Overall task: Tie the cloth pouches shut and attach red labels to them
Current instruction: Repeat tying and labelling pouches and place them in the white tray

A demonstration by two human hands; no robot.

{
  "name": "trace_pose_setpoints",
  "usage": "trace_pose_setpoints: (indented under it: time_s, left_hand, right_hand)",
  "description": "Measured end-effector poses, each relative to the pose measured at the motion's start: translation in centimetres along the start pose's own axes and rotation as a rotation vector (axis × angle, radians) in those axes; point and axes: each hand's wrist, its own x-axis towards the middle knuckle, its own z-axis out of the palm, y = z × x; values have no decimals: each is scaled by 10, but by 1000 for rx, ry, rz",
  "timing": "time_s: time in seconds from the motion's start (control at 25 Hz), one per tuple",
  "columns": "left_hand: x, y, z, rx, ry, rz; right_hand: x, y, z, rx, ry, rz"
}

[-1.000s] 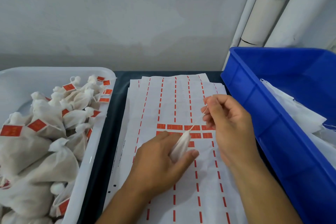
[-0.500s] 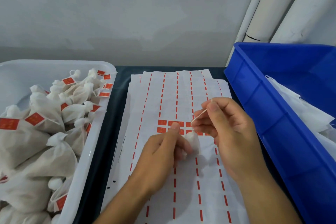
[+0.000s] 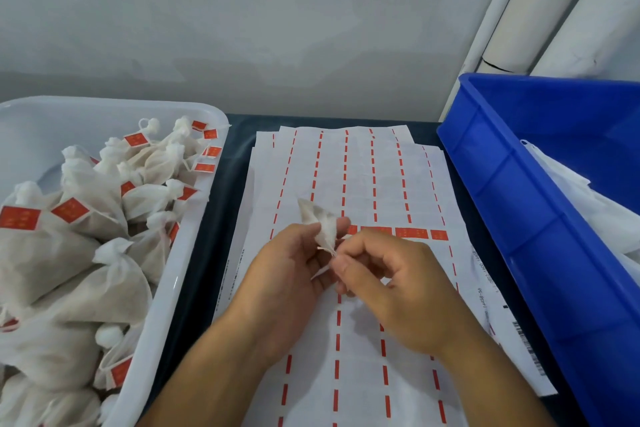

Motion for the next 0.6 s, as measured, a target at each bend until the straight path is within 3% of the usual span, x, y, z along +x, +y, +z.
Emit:
trace_pose_setpoints:
  time_s: [0.16, 0.44, 0.52, 0.6]
  left_hand:
    - [-2, 1, 0, 49, 7, 45]
    - [0, 1, -4, 83, -47, 48]
    - [0, -2, -4, 198, -37, 51]
    - [-1, -3, -2, 449, 55, 47]
  right_hand:
    - [3, 7, -1, 22, 4, 84]
    - [12, 15, -4, 392, 152, 396]
    - [13, 15, -6, 492, 186, 428]
    - [12, 15, -5, 397, 229, 379]
